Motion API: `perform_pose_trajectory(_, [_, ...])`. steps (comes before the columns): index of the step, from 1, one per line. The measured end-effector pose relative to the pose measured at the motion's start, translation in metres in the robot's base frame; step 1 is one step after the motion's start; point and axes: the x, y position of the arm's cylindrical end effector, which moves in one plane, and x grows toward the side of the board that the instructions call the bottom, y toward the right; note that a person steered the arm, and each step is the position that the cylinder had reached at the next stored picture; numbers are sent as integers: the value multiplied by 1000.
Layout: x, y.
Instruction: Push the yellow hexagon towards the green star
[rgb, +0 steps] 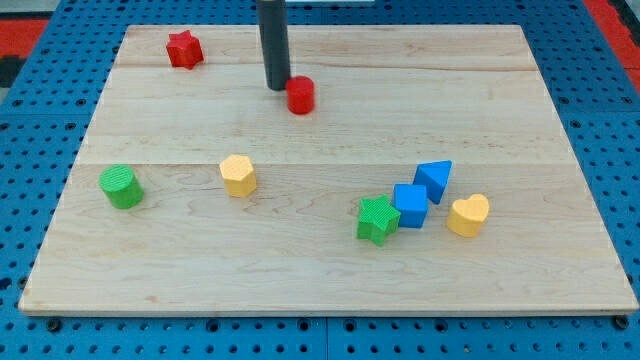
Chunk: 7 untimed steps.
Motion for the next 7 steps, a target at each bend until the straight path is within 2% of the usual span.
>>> perform_pose_trajectory(2, [78,102])
perform_pose_trajectory(3, [90,119])
perform_pose_trajectory(4, [58,21])
perform_pose_trajectory(5, [98,-44])
perform_pose_trajectory(7, [148,-105])
